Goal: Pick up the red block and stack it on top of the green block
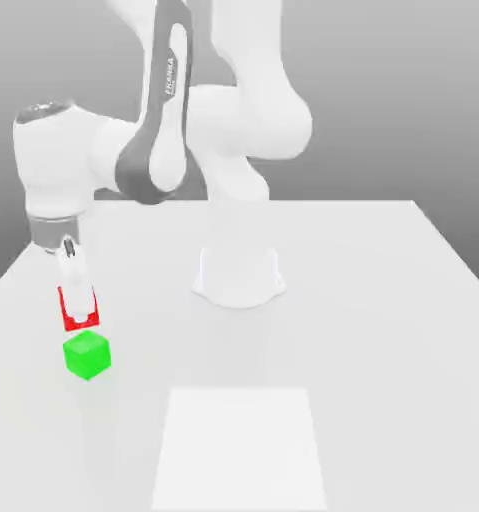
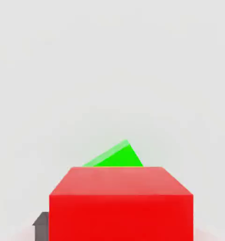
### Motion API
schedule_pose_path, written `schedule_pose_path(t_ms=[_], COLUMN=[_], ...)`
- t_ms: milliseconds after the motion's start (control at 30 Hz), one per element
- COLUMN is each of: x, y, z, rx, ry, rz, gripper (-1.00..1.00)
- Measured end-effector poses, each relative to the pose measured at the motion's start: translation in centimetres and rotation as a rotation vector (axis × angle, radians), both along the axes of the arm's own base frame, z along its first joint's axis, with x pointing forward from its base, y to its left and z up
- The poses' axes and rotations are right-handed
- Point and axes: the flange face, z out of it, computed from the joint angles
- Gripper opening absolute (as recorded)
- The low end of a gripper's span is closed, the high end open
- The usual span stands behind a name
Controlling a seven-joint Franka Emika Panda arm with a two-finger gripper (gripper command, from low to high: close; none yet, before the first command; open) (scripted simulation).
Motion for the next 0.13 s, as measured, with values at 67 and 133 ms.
schedule_pose_path(t_ms=[67,133], x=[-0.26,-0.15], y=[-0.03,0.07], z=[-1.38,-1.38], rx=[-0.003,-0.003], ry=[0.003,0.003], rz=[-0.005,-0.001], gripper=[1.00,1.00])
